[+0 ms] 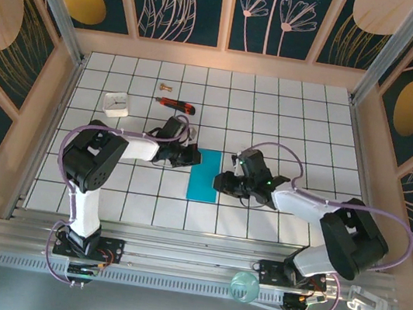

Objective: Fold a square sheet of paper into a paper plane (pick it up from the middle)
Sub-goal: Fold the triangle a second time at the center of the table.

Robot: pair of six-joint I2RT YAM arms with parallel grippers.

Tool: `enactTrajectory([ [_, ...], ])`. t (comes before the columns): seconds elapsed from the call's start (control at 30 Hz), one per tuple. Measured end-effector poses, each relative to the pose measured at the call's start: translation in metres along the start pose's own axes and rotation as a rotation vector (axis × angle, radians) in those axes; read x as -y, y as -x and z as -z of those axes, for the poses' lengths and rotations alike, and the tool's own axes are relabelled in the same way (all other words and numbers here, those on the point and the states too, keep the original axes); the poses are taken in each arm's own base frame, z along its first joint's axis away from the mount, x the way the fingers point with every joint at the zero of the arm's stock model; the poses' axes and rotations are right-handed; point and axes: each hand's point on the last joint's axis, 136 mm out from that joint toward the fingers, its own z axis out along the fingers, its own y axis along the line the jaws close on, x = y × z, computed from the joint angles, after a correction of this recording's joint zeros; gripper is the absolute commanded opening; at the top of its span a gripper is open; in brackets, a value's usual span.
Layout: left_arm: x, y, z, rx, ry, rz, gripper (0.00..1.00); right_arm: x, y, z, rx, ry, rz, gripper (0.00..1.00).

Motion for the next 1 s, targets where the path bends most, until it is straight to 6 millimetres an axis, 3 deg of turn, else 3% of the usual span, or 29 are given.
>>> enactTrajectory([
  [0.43, 0.0, 0.0, 0.0, 0.026, -0.043, 0.007, 0.0, 0.01, -0.038, 0.003, -0.067, -0.003, -0.158, 0.38],
  [0.7, 0.0, 0.0, 0.0, 0.028, -0.045, 0.008, 0.0, 0.006, -0.037, -0.006, -0.061, 0.02, -0.175, 0.38],
  [1.0, 0.0, 0.0, 0.0, 0.028, -0.045, 0.008, 0.0, 0.015, -0.042, -0.018, -0.086, -0.006, -0.185, 0.37],
])
